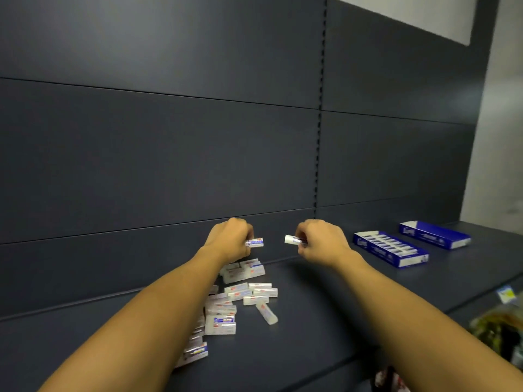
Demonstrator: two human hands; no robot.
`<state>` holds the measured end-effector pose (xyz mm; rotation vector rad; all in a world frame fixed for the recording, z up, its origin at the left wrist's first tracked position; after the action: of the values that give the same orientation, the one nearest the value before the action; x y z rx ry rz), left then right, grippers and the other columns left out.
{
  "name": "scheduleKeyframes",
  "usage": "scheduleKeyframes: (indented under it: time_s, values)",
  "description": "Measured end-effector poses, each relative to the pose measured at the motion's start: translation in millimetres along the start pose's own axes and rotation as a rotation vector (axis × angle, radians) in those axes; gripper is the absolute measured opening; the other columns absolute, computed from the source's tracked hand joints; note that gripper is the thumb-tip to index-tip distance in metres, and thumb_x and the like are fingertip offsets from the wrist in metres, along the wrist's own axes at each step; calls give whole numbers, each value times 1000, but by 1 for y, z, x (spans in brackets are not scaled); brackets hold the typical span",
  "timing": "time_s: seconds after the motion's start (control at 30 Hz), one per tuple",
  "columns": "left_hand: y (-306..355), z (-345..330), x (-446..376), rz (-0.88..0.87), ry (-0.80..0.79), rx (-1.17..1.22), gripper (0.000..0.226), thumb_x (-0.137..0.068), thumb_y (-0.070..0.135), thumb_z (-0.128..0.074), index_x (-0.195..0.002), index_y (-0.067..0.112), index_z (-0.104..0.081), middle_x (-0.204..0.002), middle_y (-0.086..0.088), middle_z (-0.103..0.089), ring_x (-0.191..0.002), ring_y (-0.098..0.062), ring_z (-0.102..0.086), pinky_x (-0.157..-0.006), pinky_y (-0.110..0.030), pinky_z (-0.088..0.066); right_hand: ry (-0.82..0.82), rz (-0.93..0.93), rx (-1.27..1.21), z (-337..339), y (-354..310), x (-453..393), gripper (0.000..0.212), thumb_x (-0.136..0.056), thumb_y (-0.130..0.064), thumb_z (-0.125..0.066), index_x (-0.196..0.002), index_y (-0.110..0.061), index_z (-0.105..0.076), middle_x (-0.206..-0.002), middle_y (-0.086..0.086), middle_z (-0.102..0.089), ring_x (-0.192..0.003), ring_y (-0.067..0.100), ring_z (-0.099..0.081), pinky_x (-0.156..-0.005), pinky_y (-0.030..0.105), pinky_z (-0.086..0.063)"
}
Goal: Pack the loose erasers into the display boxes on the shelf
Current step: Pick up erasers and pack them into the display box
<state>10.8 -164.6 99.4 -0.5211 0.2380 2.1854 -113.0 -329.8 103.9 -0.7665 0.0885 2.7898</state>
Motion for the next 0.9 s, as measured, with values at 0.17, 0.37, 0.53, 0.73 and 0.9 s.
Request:
scheduleKeyframes:
  time_s: [0.17, 0.37, 0.53, 0.73, 0.9]
  values:
    - [52, 4, -17, -49, 6, 16, 19, -84, 25, -72, -103, 24, -69, -105, 4, -65, -88, -19, -62, -73, -32, -51, 37, 15, 107, 22, 41, 26, 14, -85, -26, -60, -98, -23, -64, -102, -5, -62, -95, 22, -60, -69, 32, -43]
    - [110, 8, -28, -44, -11, 53, 18, -85, 22, -71, -102, 25, -68, -106, 6, -63, -88, -18, -60, -74, -33, -53, 32, -20, 176, 46, 100, 57, 16, -85, -26, -58, -98, -21, -65, -104, -4, -63, -97, 22, -60, -66, 31, -42]
    - [164, 8, -30, -58, -19, 41, 17, -86, 23, -69, -104, 23, -68, -107, 5, -61, -91, -19, -60, -76, -34, -52, -11, -32, 170, 59, 142, 83, 14, -86, -26, -60, -99, -21, -63, -105, -3, -63, -96, 22, -61, -66, 30, -38]
    - [218, 8, -31, -55, -10, 35, 17, -89, 25, -69, -106, 24, -68, -111, 3, -62, -93, -20, -61, -77, -36, -54, -46, -38, 154, 70, 182, 108, 15, -86, -24, -60, -100, -23, -64, -106, -3, -64, -96, 23, -62, -68, 30, -44]
    - [247, 6, -37, -20, -2, 56, 18, -90, 25, -71, -108, 24, -68, -113, 4, -61, -97, -19, -61, -79, -36, -54, -44, -33, 136, 76, 210, 122, 17, -85, -25, -62, -100, -23, -67, -108, -3, -65, -96, 24, -63, -69, 31, -46]
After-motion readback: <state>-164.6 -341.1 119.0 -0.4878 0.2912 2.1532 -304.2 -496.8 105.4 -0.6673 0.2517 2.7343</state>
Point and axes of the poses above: each hand's wrist, its own x-axis away from the middle knuckle, its own z-axis out of the back of the hand, y = z × x, the point moved 6 cm from there along -x, towards the middle knuckle
